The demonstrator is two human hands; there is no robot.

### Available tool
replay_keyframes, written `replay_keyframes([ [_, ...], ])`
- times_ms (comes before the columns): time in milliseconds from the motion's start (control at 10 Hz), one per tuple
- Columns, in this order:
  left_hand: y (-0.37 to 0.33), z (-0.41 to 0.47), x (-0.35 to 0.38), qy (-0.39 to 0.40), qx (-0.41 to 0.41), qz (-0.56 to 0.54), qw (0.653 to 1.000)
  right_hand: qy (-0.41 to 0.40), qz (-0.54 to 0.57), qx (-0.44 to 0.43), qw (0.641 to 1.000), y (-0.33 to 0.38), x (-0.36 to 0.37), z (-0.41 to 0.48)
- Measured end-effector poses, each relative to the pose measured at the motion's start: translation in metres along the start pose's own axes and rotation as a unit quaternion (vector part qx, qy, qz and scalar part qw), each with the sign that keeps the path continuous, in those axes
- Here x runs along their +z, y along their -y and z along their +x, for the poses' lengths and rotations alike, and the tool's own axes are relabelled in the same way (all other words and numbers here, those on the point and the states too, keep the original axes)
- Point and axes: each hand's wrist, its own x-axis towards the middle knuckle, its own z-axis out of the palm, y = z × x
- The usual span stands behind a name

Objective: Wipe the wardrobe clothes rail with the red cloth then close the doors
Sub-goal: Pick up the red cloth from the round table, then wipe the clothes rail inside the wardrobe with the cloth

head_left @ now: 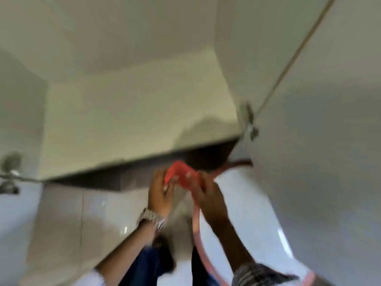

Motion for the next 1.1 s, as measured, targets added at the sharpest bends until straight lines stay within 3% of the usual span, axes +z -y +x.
replay_keyframes([
  [100, -0.094, 0.075, -0.108, -0.087, 0.141, -0.026, 0.986, 0.004, 0.109, -0.091, 0.99, 0.105, -0.062, 0.056],
  [200, -0.173, 0.143, -0.229, -0.19, 0.253, -0.064, 0.947, -0.028, 0.107, -0.294, 0.949, 0.242, -0.138, 0.113],
  [300, -0.284, 0.199, -0.361, -0.249, 0.341, -0.13, 0.897, -0.205, 0.023, -0.429, 0.879, 0.386, -0.216, 0.151],
  [400, -0.384, 0.226, -0.497, -0.307, 0.445, -0.145, 0.829, -0.402, -0.109, -0.54, 0.731, 0.548, -0.297, 0.174],
  [500, -0.476, 0.226, -0.613, -0.384, 0.508, -0.127, 0.76, -0.54, -0.123, -0.566, 0.611, 0.668, -0.361, 0.159],
  [600, -0.531, 0.232, -0.701, -0.437, 0.511, -0.115, 0.731, -0.616, -0.107, -0.513, 0.589, 0.782, -0.408, 0.119],
  [700, -0.557, 0.248, -0.756, -0.465, 0.494, -0.082, 0.73, -0.617, -0.16, -0.5, 0.586, 0.844, -0.426, 0.12],
  [900, -0.578, 0.278, -0.804, -0.515, 0.487, 0.009, 0.705, -0.656, -0.23, -0.451, 0.559, 0.897, -0.454, 0.134],
  [1000, -0.569, 0.295, -0.814, -0.592, 0.417, 0.166, 0.67, -0.68, -0.29, -0.448, 0.503, 0.917, -0.454, 0.14],
  [1100, -0.544, 0.316, -0.816, -0.664, 0.381, 0.245, 0.594, -0.64, -0.288, -0.482, 0.525, 0.933, -0.452, 0.145],
])
